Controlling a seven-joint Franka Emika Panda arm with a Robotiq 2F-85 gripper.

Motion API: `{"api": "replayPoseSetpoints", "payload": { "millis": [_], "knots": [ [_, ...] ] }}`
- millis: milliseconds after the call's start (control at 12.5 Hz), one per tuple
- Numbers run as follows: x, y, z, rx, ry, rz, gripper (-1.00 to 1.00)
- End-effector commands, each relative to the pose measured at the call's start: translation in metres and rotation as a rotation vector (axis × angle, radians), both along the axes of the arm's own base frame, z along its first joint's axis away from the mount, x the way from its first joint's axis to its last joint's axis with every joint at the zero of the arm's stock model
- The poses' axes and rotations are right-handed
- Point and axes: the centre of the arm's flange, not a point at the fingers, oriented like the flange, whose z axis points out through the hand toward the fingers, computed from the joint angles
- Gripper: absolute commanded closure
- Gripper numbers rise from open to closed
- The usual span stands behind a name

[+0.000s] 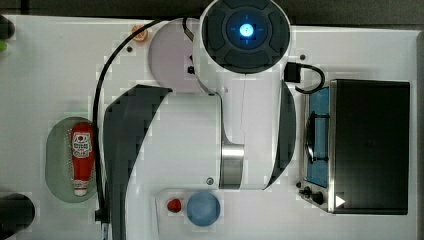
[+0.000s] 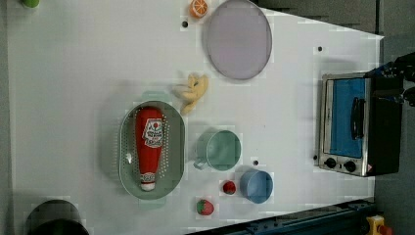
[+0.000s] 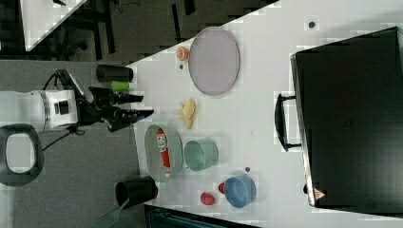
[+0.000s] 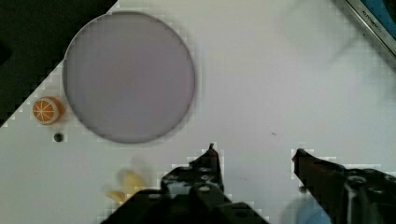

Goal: Pick ketchup from strainer and place it on the table

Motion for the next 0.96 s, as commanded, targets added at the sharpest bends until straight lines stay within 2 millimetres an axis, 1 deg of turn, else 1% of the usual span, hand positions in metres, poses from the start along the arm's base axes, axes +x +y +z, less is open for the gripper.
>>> {"api": "replayPoseSetpoints", "payload": {
  "millis": [80, 160, 240, 320, 400, 560, 800, 960],
  "knots": [
    [-0.087, 0.013, 0.046, -0.020, 0.065, -0.045, -0.58],
    [-0.085, 0.021, 0.045, -0.020, 0.059, -0.030, -0.80],
    [-0.082, 0.036, 0.042, -0.019, 0.052, -0.003, -0.99],
    [-0.079, 0.056, 0.040, -0.019, 0.036, 0.034, -1.00],
    [-0.076, 0.081, 0.036, -0.024, 0.019, 0.080, -1.00],
    [-0.075, 0.136, 0.023, -0.030, 0.003, 0.184, -1.00],
    [-0.081, 0.218, -0.004, -0.024, -0.007, 0.340, -1.00],
    [-0.091, 0.268, -0.028, -0.008, 0.009, 0.439, -1.00]
  ]
}}
